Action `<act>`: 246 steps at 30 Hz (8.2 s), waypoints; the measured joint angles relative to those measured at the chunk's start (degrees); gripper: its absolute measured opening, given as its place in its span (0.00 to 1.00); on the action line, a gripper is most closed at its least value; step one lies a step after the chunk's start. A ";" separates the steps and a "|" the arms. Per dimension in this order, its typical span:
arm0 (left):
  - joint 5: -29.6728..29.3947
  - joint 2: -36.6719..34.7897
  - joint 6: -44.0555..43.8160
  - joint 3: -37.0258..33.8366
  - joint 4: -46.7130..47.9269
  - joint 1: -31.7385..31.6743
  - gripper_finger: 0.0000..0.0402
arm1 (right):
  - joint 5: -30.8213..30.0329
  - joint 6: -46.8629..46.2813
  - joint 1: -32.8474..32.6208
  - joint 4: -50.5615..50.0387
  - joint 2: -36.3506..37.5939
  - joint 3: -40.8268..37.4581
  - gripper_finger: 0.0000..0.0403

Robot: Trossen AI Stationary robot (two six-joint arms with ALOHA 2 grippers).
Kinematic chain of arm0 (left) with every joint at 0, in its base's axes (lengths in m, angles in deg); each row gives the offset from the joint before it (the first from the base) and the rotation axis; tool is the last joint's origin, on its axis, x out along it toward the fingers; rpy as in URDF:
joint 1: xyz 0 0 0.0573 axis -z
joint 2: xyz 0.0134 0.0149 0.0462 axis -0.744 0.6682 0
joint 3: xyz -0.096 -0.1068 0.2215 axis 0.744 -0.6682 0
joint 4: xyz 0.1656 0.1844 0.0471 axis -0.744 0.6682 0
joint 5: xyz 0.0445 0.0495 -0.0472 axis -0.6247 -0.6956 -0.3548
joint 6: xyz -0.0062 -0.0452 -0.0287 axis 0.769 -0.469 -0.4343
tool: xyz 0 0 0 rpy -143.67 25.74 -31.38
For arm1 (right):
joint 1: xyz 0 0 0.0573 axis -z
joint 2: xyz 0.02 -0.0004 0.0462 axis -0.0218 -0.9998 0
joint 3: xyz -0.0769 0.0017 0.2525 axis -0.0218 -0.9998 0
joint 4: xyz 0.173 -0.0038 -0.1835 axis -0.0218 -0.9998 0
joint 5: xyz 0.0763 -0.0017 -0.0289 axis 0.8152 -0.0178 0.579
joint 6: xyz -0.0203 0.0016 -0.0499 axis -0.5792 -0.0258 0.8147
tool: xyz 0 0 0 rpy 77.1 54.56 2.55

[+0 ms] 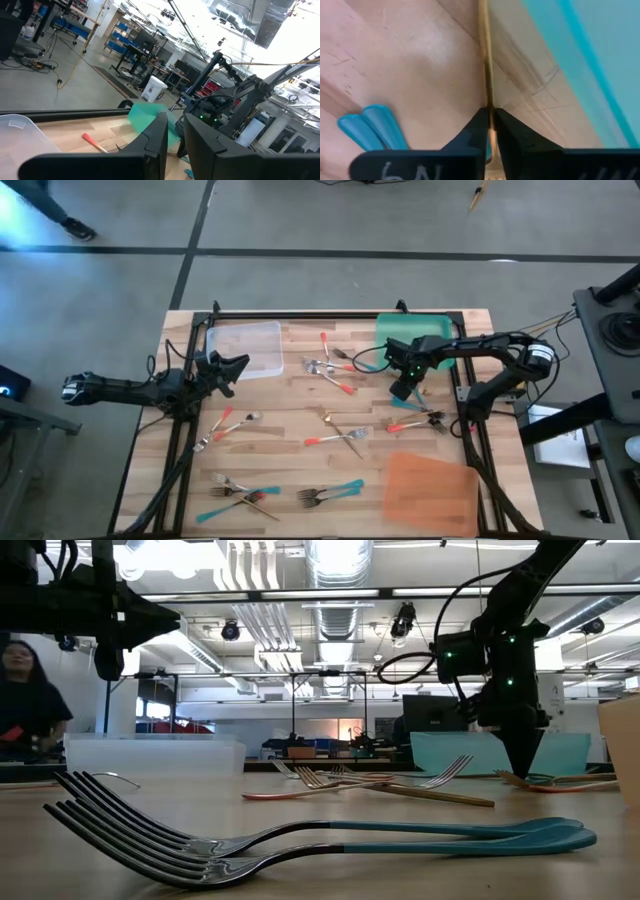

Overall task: Sort silverware by color (type)
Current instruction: Put the golden fork into the green bin, then put the blue fork into the orange bin

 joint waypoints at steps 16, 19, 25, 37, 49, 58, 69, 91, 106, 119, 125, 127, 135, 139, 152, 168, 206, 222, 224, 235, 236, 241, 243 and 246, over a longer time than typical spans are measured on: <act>0.00 0.00 0.01 0.02 -0.02 0.02 0.11 | 6.43 -4.81 -1.20 -5.98 8.38 -0.31 0.02; 0.00 0.02 -0.01 0.00 0.00 0.02 0.11 | 5.83 -5.99 -1.14 -7.10 11.75 -0.28 0.02; 0.00 0.07 -0.01 0.00 -0.01 0.02 0.11 | 5.51 -7.38 -1.16 -8.22 19.40 0.36 0.02; 0.00 0.15 0.01 0.00 0.00 0.00 0.11 | -10.55 7.89 -0.97 -15.43 24.32 13.61 0.02; 0.00 0.15 0.01 0.02 0.00 0.02 0.11 | -26.02 27.46 5.85 -17.32 12.82 22.45 0.09; 0.00 0.20 -0.01 0.01 0.00 0.02 0.11 | -21.79 23.63 11.00 -18.17 7.28 21.20 0.09; 0.00 0.20 -0.01 0.00 0.00 0.00 0.11 | -5.51 1.70 9.01 -21.05 13.80 18.69 0.09; 0.00 0.20 0.01 0.00 0.00 0.02 0.11 | -1.58 -33.83 -16.65 -11.01 22.19 -2.58 0.10; -0.03 0.26 0.01 0.02 0.00 0.02 0.11 | -2.10 -43.90 -18.82 -9.81 20.18 -3.10 0.10; 0.00 0.33 0.01 0.00 0.00 0.01 0.11 | -0.54 -44.94 -23.43 -7.92 14.80 -2.94 0.10; 0.00 0.33 0.00 0.00 0.00 0.01 0.11 | -1.15 -47.29 -23.41 -7.35 15.60 -2.82 0.10; 0.00 0.33 0.00 0.01 -0.01 0.00 0.11 | -1.18 -47.20 -23.32 -7.46 15.85 -2.82 0.10; 0.00 0.37 0.00 0.00 0.00 0.00 0.11 | -0.50 -46.45 -23.26 -6.93 15.95 -2.80 0.10; 0.00 0.37 0.01 0.00 0.00 0.00 0.11 | -0.52 -47.34 -23.26 -5.98 15.86 -2.75 0.10; 0.00 0.52 -0.01 0.00 -0.01 0.01 0.11 | -0.57 -59.85 -23.27 -8.70 14.33 -2.97 0.11; 0.02 0.52 0.01 0.02 0.00 0.02 0.11 | -2.15 -62.48 -23.26 -11.19 14.33 -2.97 0.44; 0.00 0.74 -0.01 0.00 0.00 0.01 0.11 | -11.07 -53.59 -23.23 -5.33 14.33 -8.61 0.36; 0.00 0.74 0.01 0.00 0.00 0.02 0.11 | -11.14 -52.78 -23.23 -3.77 14.36 -8.74 0.03; 0.00 0.74 -0.01 0.00 0.00 0.01 0.11 | -11.13 -52.82 -23.23 -3.77 14.36 -8.74 0.02; 0.00 0.74 0.00 0.00 0.00 0.01 0.11 | -10.88 -52.42 -23.23 -3.80 14.44 -7.50 0.02; 0.00 0.74 -0.01 0.00 0.00 0.00 0.11 | -10.67 -52.28 -23.23 -3.84 14.56 -6.96 0.02; 0.00 0.74 0.00 0.00 0.00 0.01 0.11 | -8.39 -50.27 -23.41 -4.11 16.02 -3.24 0.02; 0.00 0.74 -0.01 0.00 0.00 0.00 0.11 | -7.62 -47.98 -24.17 -4.06 16.27 -1.52 0.02; 0.01 0.74 -0.01 0.01 -0.01 0.00 0.11 | -5.25 -44.60 -26.52 -4.07 16.28 0.74 0.02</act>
